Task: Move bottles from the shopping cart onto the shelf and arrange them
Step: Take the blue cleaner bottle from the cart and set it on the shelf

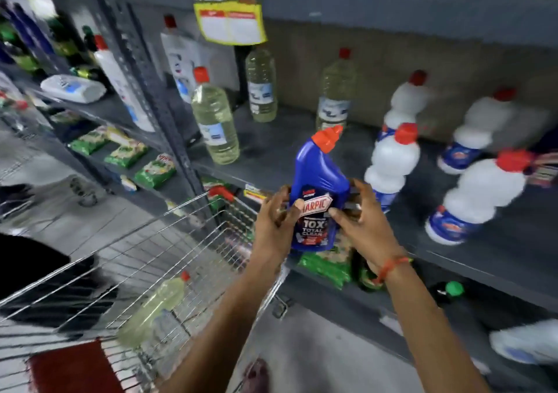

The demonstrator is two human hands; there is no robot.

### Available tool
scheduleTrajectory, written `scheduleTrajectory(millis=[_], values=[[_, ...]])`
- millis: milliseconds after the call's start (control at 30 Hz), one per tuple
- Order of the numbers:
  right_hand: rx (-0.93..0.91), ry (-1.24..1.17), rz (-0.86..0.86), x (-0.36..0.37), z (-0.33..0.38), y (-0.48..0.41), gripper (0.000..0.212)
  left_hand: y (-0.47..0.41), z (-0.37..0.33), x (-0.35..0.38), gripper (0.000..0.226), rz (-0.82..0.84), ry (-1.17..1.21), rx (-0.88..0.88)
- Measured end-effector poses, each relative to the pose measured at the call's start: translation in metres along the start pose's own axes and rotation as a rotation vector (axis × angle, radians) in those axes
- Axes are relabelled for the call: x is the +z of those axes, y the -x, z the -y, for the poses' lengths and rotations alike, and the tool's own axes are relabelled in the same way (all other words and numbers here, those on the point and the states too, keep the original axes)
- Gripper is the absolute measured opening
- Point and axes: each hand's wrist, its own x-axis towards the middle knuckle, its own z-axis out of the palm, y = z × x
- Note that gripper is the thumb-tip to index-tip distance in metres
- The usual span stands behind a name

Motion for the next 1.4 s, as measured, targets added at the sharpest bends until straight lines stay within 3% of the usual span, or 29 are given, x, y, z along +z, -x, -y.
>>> scheduleTrajectory(millis=[67,233,300,367,467,567,733,900,1233,1400], values=[[-0.008,-0.010,-0.088,-0.046,0.001,0.019,0.052,0.013,-0.014,0.036,0.046,0.073,-0.057,0.096],[0.030,0.059,-0.301,-0.151,-0.013,0.062,0.050,0.049,-0.038,0.137,0.028,0.298,0.027,0.129],[0.067,0.108,-0.360,-0.192,-0.027,0.076,0.045,0.058,-0.036,0.176,0.039,0.357,0.041,0.144],[0.111,0.130,-0.395,-0.228,-0.043,0.087,0.042,0.067,-0.038,0.212,0.051,0.398,0.004,0.206],[0.156,0.176,-0.442,-0.274,-0.063,0.095,0.039,0.077,-0.046,0.262,0.038,0.504,-0.044,0.241],[0.174,0.249,-0.485,-0.307,-0.077,0.091,0.034,0.069,-0.039,0.310,0.061,0.531,-0.109,0.317],[0.212,0.298,-0.514,-0.340,-0.101,0.072,0.041,0.044,-0.014,0.366,0.060,0.567,-0.183,0.263],[0.202,0.248,-0.509,-0.351,-0.106,0.060,0.048,0.035,-0.013,0.381,0.042,0.583,-0.183,0.229],[0.190,0.245,-0.570,-0.345,-0.130,0.064,0.052,0.045,-0.013,0.378,0.047,0.611,-0.093,0.203],[-0.110,0.176,-1.059,-0.278,-0.108,0.076,0.038,0.063,-0.026,0.319,0.040,0.562,-0.029,0.380]])
